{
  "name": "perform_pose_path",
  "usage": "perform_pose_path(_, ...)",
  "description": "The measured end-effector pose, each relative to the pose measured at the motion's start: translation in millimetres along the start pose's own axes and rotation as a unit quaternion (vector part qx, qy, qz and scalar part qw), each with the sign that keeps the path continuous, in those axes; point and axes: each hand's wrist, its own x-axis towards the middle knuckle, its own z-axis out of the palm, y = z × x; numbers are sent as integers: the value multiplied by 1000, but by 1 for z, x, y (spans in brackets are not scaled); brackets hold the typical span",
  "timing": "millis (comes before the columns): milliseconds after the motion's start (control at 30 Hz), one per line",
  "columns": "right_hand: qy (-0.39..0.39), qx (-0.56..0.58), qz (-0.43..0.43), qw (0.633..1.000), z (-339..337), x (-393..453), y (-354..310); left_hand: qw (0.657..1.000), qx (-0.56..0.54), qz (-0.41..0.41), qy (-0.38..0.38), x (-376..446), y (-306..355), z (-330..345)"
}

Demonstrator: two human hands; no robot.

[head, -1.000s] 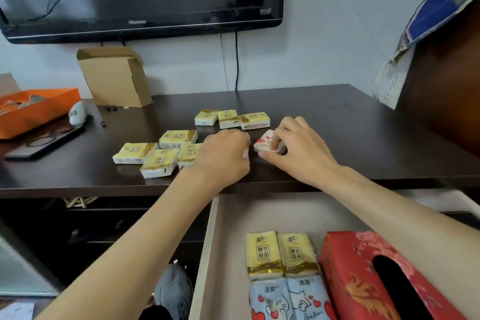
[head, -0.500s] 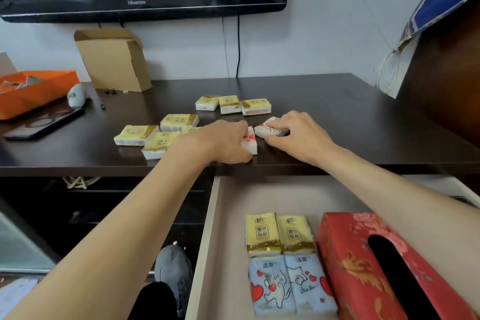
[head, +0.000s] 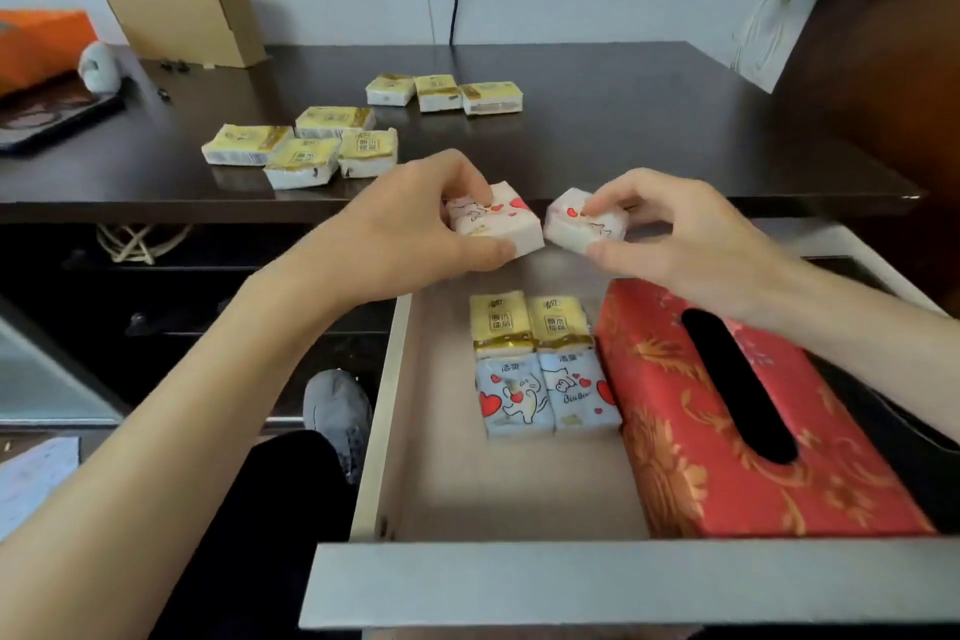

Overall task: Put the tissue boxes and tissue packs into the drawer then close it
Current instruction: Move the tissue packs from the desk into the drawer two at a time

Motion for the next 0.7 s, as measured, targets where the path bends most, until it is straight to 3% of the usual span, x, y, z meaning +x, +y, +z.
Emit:
perform_pose_path(200, -122, -79, -27, 989, 0, -67, -9, 995, -89, -4, -55, -63, 3, 28)
perform_pose_path(500, -252, -220, -130, 933, 7, -86, -8, 992, 17, 57, -110, -104, -3, 49)
perform_pose_path(700, -316, -167, -57, 932, 11, -84, -19, 980, 33, 101, -170, -104, -6, 52)
